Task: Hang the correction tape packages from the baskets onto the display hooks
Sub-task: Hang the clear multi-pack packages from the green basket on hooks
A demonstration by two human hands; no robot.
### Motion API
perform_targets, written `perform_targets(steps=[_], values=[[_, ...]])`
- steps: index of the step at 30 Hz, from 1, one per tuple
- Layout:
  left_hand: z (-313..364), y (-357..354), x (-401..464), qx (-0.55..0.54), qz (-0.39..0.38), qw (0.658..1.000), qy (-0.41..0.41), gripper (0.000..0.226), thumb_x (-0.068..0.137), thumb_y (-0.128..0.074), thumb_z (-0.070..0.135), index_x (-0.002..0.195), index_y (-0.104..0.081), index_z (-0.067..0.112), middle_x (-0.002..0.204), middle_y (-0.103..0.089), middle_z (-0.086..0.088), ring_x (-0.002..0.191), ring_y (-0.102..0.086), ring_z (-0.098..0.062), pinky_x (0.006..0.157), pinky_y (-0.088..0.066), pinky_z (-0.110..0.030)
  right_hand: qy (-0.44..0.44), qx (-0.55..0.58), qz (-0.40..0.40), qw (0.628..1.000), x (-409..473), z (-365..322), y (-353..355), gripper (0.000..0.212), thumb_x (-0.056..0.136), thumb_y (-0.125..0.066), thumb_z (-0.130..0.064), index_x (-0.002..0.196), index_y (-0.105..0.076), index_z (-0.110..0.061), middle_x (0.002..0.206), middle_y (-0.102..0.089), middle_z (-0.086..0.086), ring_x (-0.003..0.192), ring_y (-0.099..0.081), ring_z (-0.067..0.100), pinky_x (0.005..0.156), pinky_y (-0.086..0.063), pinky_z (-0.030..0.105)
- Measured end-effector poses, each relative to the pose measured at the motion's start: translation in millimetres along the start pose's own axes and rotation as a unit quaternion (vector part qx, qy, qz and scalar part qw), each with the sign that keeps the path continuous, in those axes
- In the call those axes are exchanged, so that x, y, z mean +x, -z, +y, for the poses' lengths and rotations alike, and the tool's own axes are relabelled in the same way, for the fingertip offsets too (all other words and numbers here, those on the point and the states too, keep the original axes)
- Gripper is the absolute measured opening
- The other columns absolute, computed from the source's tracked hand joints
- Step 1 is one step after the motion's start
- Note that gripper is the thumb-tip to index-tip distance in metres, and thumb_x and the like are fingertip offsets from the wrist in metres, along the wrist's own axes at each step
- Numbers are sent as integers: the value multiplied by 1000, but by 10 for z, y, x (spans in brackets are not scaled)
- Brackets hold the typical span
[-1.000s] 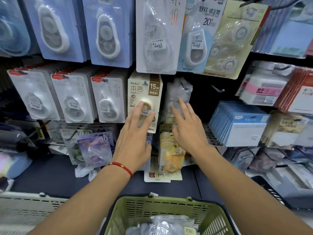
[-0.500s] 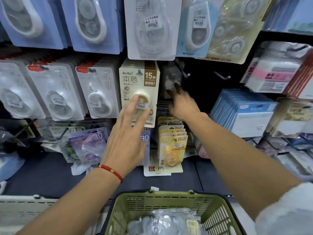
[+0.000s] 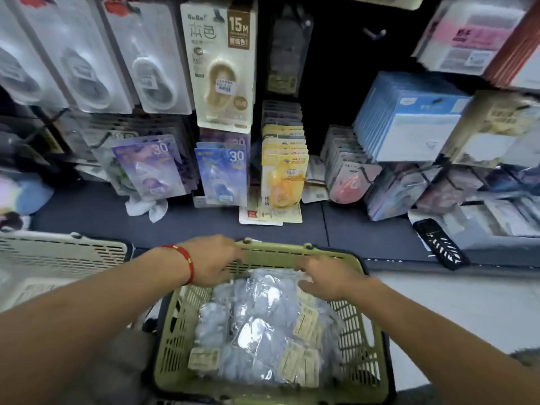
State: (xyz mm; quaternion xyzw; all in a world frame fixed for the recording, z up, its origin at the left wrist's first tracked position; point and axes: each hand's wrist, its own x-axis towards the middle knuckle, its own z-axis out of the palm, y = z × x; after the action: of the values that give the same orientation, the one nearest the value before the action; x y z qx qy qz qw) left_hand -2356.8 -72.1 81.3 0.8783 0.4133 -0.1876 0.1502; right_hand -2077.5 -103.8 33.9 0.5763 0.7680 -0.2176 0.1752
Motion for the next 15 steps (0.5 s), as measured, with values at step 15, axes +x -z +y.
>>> perform_targets(steps=[15], values=[[650, -1214, 9, -433, 113, 855, 263, 29, 97, -66, 11, 125, -69, 19, 115, -67, -5, 111, -66, -27, 97, -53, -31, -80, 187, 93, 975, 76, -48, -580, 40, 98, -71, -29, 131, -50, -20, 124, -66, 10, 105, -67, 30, 85, -54, 37]])
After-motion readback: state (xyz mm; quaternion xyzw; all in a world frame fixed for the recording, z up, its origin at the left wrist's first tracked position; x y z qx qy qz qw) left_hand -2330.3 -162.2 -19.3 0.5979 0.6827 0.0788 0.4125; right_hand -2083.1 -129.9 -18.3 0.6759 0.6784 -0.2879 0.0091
